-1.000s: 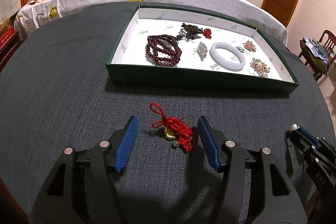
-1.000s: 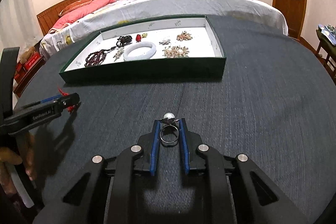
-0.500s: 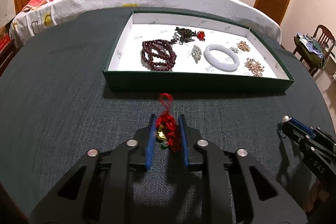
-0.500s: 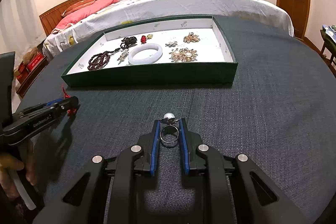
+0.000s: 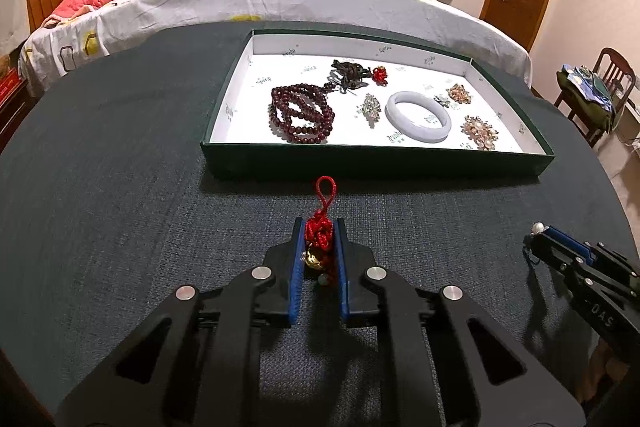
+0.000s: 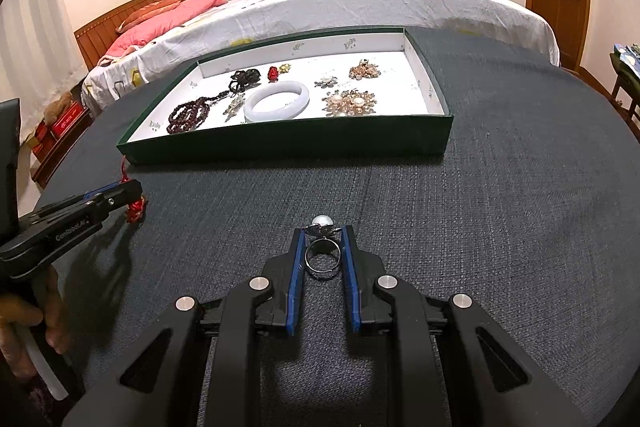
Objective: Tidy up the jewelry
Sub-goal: 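Carry the ring and red tassel into the tray and open both tools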
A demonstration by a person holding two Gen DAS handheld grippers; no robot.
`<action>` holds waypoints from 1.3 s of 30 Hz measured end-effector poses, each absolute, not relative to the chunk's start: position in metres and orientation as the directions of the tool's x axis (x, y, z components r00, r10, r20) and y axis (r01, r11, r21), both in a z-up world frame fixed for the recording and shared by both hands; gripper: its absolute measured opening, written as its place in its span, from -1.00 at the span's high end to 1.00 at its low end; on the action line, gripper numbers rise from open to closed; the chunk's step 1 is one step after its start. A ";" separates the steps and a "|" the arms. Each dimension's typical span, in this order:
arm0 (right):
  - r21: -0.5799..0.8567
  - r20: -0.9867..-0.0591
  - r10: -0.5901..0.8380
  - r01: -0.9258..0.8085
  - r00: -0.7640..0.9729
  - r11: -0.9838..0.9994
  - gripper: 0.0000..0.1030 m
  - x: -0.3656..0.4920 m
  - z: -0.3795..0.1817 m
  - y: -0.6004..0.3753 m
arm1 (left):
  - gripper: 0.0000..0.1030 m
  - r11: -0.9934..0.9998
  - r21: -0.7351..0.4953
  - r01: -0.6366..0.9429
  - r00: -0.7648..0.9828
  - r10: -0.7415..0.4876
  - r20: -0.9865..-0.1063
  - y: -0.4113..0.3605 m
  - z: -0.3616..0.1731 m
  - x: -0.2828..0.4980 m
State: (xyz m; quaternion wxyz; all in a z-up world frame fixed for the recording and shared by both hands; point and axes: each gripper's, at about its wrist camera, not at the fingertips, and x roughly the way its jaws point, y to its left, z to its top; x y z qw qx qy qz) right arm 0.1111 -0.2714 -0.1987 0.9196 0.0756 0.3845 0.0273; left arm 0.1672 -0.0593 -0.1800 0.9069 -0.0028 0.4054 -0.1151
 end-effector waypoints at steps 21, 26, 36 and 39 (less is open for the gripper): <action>0.143 -0.635 0.099 -0.009 0.766 0.990 0.62 0.108 -0.159 -0.267 | 0.73 0.969 -0.106 0.225 0.719 -0.239 -0.653 -0.059 -0.132 0.156; 0.137 -0.604 0.104 -0.026 0.790 0.990 0.62 0.115 -0.144 -0.264 | 0.73 0.965 -0.106 0.240 0.743 -0.252 -0.620 -0.062 -0.115 0.159; 0.104 -0.529 0.112 -0.067 0.842 0.992 0.62 0.156 -0.108 -0.254 | 0.73 0.960 -0.087 0.264 0.788 -0.267 -0.554 -0.073 -0.087 0.196; 0.094 -0.502 0.110 -0.072 0.858 0.993 0.62 0.176 -0.097 -0.251 | 0.73 0.960 -0.079 0.267 0.801 -0.267 -0.535 -0.075 -0.079 0.216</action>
